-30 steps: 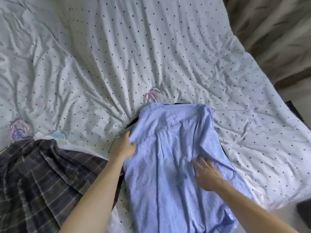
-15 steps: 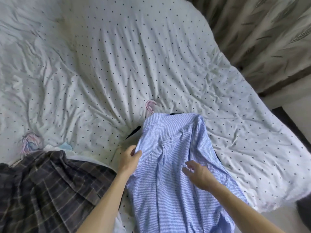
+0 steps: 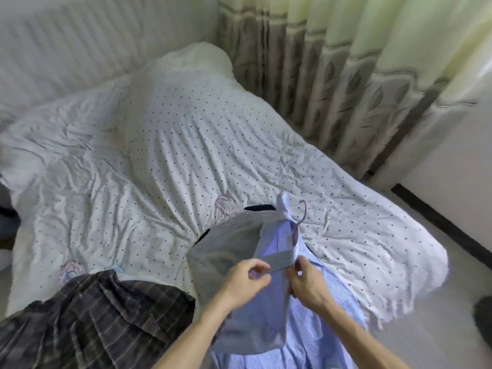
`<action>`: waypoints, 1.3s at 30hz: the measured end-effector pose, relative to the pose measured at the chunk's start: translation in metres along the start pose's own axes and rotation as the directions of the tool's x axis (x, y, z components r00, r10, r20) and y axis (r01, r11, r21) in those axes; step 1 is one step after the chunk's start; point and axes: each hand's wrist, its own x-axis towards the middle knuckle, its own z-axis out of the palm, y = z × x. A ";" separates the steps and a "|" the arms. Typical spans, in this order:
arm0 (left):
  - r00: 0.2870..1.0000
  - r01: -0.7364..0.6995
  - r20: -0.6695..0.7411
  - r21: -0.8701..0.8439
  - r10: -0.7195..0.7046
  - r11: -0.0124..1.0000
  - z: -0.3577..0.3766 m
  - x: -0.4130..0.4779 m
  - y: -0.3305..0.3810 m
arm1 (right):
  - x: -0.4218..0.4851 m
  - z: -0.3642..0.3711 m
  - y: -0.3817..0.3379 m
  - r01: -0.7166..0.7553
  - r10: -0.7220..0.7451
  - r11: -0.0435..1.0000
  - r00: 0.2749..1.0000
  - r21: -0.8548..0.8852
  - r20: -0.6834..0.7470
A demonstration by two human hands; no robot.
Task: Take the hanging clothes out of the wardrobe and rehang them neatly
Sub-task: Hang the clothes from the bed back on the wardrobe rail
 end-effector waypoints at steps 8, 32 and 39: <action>0.693 -0.706 0.322 0.482 0.645 0.519 0.078 -0.011 0.231 | -0.177 -0.172 0.071 0.058 -0.084 0.995 0.927 -0.082 -0.366; -0.216 -0.890 0.625 -0.442 0.750 0.112 0.462 -0.338 0.457 | -0.616 -0.294 0.235 -0.241 0.382 0.915 0.262 0.323 -0.886; -0.445 -0.834 0.655 -0.551 0.611 -0.017 0.512 -0.384 0.475 | -0.649 -0.308 0.238 -0.302 0.427 0.875 0.111 0.379 -0.898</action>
